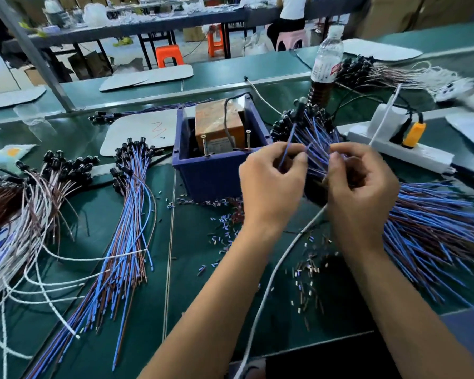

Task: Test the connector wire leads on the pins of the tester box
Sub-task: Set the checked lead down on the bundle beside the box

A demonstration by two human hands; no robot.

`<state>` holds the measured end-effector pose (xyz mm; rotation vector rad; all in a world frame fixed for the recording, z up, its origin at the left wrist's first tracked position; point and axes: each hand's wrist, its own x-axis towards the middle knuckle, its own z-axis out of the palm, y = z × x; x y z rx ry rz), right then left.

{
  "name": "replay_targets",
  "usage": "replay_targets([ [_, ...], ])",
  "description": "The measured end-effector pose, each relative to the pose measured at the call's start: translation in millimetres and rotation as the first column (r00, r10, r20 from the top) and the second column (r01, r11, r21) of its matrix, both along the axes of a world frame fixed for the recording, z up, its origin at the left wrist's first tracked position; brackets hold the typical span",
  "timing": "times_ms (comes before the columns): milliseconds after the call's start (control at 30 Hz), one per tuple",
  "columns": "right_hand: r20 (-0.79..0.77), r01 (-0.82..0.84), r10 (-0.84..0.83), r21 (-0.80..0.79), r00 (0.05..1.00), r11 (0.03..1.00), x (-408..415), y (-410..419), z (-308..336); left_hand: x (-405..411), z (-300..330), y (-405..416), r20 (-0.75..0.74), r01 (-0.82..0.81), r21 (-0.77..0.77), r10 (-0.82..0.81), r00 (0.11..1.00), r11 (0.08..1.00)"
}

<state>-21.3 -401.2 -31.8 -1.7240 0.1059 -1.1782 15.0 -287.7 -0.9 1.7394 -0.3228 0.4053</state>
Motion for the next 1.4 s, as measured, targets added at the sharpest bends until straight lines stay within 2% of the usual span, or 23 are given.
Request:
replay_targets([
  [67,-0.031,0.056,-0.056,0.014,0.998,0.998,-13,-30,3,-4,5,-34,-0.141,0.177,0.062,-0.167,0.976,0.982],
  [133,-0.056,0.112,-0.110,0.041,0.992,0.993,-29,-61,7,-9,7,-70,-0.268,0.346,0.130,-0.303,0.915,0.929],
  [233,-0.129,0.197,-0.193,0.018,0.973,0.980,-51,-100,11,-14,4,-117,-0.456,0.488,0.174,-0.369,0.810,0.855],
  [300,-0.214,0.269,-0.271,-0.038,0.939,0.962,-62,-122,13,-16,3,-146,-0.614,0.520,0.049,-0.385,0.689,0.853],
  [367,-0.267,0.361,-0.382,-0.126,0.885,0.924,-72,-139,15,-12,7,-168,-0.717,0.460,-0.190,-0.442,0.538,0.868],
  [433,-0.263,0.439,-0.505,-0.272,0.822,0.856,-77,-148,18,-4,11,-180,-0.755,0.313,-0.390,-0.495,0.430,0.866],
  [500,-0.228,0.398,-0.539,-0.461,0.810,0.793,-75,-144,25,8,13,-183,-0.733,0.122,-0.563,-0.562,0.384,0.817],
  [567,-0.303,0.201,-0.421,-0.554,0.855,0.808,-66,-135,31,16,16,-182,-0.673,-0.020,-0.687,-0.626,0.394,0.726],
  [667,-0.503,-0.062,-0.191,-0.443,0.843,0.894,-52,-118,34,30,21,-173,-0.616,-0.102,-0.746,-0.623,0.482,0.658],
  [733,-0.505,-0.110,-0.139,-0.431,0.852,0.896,-47,-112,33,38,28,-162,-0.582,-0.138,-0.774,-0.608,0.541,0.618],
  [833,-0.492,-0.132,-0.091,-0.401,0.866,0.907,-40,-110,36,50,39,-146,-0.539,-0.141,-0.761,-0.494,0.682,0.634],
  [900,-0.498,-0.147,-0.065,-0.376,0.865,0.915,-36,-110,37,59,40,-135,-0.501,-0.100,-0.697,-0.382,0.777,0.710],
  [933,-0.499,-0.155,-0.053,-0.367,0.865,0.917,-35,-110,38,64,40,-128,-0.489,-0.067,-0.602,-0.301,0.819,0.796],
  [967,-0.501,-0.163,-0.051,-0.373,0.864,0.913,-35,-110,38,70,39,-122,-0.473,-0.045,-0.421,-0.177,0.863,0.906],
  [1000,-0.506,-0.169,-0.066,-0.405,0.860,0.898,-35,-109,38,76,37,-114,-0.417,-0.045,-0.169,-0.030,0.908,0.985],
  [1033,-0.514,-0.169,-0.103,-0.455,0.851,0.874,-36,-109,38,81,34,-107,-0.313,-0.074,0.092,0.100,0.944,0.993],
  [1067,-0.523,-0.164,-0.150,-0.505,0.839,0.847,-37,-108,37,84,31,-100,-0.202,-0.117,0.294,0.182,0.962,0.949],
  [1100,-0.528,-0.152,-0.192,-0.540,0.827,0.828,-37,-107,35,85,28,-94,-0.118,-0.146,0.428,0.215,0.969,0.892],
  [1200,-0.517,-0.089,-0.293,-0.593,0.804,0.800,-37,-99,28,83,17,-87,0.026,-0.175,0.670,0.213,0.977,0.721],
  [1267,-0.496,-0.036,-0.368,-0.632,0.787,0.774,-36,-91,22,79,12,-87,0.069,-0.185,0.761,0.207,0.976,0.621],
  [1300,-0.496,-0.019,-0.389,-0.636,0.776,0.772,-35,-87,19,76,11,-87,0.070,-0.178,0.780,0.200,0.977,0.600],
  [1333,-0.504,-0.006,-0.401,-0.628,0.766,0.778,-34,-85,18,72,10,-86,0.057,-0.159,0.784,0.186,0.981,0.600],
  [1400,-0.516,0.023,-0.416,-0.607,0.749,0.794,-32,-80,15,64,7,-83,0.015,-0.089,0.747,0.117,0.993,0.659],
])
